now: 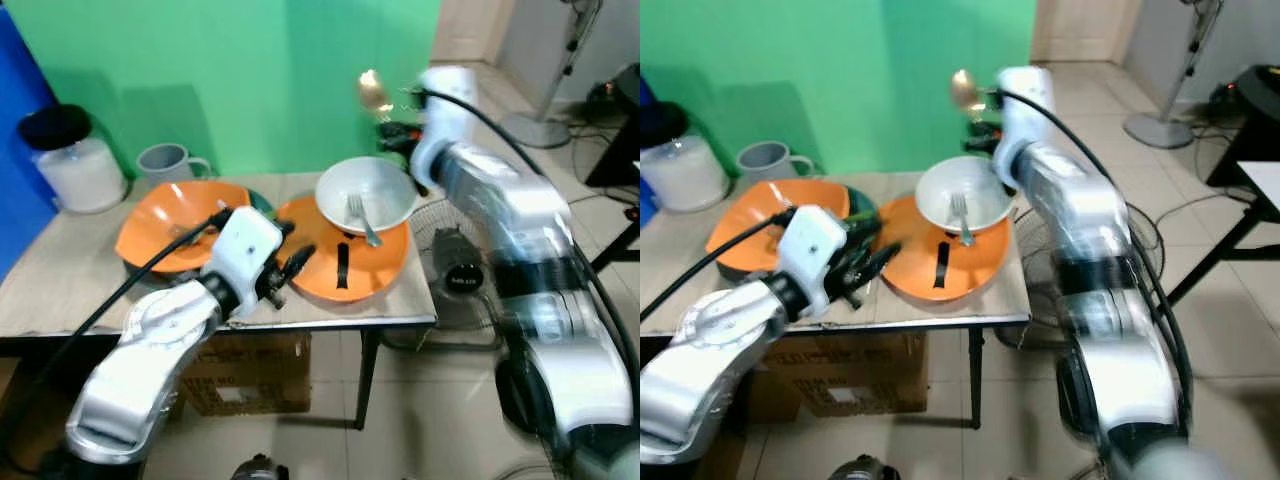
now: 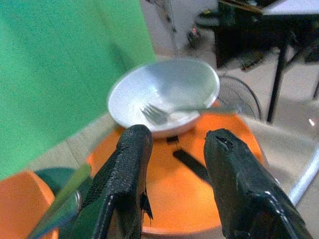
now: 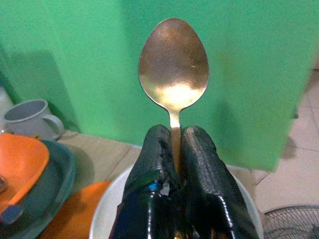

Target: Setting the table

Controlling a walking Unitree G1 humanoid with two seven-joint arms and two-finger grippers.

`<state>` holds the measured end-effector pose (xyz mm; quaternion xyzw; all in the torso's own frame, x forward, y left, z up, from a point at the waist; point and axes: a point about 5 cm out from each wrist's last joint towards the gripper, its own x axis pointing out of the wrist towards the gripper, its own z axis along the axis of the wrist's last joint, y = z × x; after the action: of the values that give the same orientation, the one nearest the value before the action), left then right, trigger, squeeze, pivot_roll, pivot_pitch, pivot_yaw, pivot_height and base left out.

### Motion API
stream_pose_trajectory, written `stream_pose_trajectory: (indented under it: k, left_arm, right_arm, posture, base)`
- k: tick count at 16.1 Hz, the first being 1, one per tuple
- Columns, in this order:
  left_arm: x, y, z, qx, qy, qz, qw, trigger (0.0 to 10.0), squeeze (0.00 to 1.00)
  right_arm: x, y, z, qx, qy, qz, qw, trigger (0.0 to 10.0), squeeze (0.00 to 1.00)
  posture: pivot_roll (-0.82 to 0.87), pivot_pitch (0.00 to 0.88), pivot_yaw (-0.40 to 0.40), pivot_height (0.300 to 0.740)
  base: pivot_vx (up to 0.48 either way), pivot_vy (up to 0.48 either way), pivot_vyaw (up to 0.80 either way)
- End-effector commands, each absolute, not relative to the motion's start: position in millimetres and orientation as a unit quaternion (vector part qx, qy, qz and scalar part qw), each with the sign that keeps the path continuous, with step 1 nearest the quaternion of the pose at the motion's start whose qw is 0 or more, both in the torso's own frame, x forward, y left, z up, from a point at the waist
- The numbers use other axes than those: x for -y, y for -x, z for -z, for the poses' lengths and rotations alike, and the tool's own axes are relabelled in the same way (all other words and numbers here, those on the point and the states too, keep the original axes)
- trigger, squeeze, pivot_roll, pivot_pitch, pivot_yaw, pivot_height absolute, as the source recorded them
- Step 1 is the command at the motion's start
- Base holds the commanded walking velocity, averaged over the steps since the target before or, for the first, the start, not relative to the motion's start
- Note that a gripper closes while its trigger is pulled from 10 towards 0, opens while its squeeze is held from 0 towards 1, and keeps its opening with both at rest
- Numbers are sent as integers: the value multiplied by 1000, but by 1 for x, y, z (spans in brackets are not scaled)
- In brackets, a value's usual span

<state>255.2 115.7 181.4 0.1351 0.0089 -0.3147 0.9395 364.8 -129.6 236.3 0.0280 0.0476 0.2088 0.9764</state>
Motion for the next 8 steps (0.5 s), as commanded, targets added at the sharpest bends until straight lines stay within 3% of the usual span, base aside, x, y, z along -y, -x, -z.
stream_pose_trajectory:
  k: [1,6,7,8]
  left_arm:
    - [-113,-259,-183,5,-131,290,948,10000,0]
    - [-100,-253,-184,26,-98,272,957,10000,0]
    - [-98,-252,-182,27,-97,270,958,10000,0]
    - [-97,-249,-180,28,-96,267,958,10000,0]
  right_arm:
    - [138,-344,-245,-18,-55,-211,976,0,0]
    - [148,-272,-218,33,-61,-152,986,0,0]
    - [148,-256,-210,29,-50,-135,989,8745,0]
    - [152,-243,-200,24,-34,-103,994,10000,0]
  posture:
    - [28,0,73,740]
    - [7,0,74,740]
    - [9,0,69,740]
    - [17,0,58,740]
  base:
    - [0,0,0]
    - [0,0,0]
    - [0,0,0]
    - [0,0,0]
